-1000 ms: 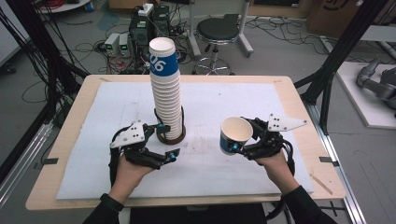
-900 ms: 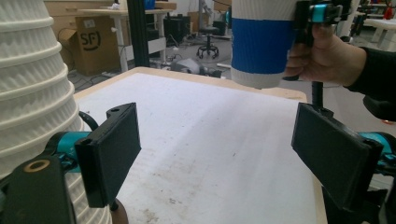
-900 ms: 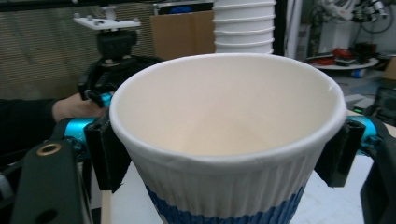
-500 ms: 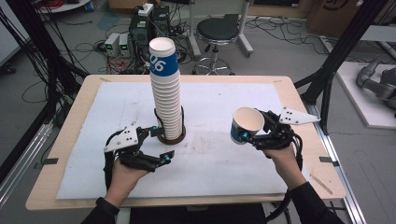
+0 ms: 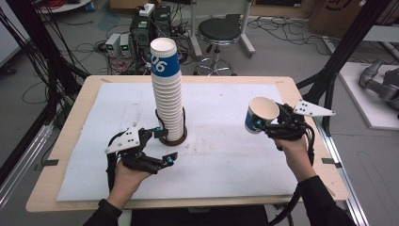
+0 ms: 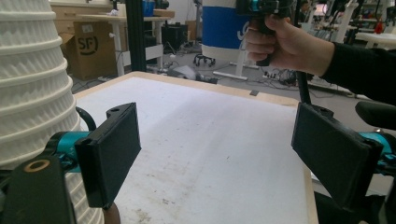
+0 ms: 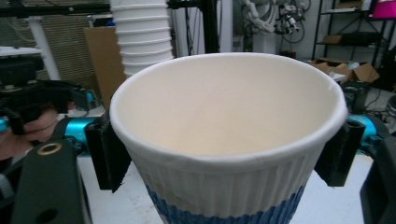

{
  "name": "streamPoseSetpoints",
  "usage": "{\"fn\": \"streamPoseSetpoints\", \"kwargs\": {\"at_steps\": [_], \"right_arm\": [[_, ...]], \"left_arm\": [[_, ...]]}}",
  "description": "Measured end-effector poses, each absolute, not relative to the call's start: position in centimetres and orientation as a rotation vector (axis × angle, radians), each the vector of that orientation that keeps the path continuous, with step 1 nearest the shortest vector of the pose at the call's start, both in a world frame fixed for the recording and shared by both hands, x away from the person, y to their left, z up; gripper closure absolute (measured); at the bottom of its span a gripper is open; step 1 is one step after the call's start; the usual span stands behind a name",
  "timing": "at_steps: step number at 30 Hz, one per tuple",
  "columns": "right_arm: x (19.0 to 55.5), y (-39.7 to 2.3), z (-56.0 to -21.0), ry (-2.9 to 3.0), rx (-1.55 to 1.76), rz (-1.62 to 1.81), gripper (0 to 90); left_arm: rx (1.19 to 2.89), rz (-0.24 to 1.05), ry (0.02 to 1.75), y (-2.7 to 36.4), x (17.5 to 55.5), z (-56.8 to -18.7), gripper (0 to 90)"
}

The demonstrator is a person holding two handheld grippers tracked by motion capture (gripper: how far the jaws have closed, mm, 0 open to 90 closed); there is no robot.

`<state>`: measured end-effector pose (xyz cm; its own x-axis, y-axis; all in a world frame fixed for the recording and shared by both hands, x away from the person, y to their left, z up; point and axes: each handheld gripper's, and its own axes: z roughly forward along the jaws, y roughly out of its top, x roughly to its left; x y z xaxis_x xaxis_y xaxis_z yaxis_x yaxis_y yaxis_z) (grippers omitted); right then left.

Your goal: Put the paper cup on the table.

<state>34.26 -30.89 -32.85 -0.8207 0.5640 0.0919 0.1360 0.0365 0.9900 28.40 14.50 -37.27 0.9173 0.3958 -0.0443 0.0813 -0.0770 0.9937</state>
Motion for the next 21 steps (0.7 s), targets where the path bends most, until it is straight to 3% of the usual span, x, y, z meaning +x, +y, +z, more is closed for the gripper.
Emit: {"fn": "streamPoseSetpoints", "kwargs": {"at_steps": [21], "right_arm": [[38.8,-33.3,-34.9,1.921,0.903,1.713,20.6]], "left_arm": [[1.638,0.263,0.373,14.4,28.4,-37.5,15.5]]}}
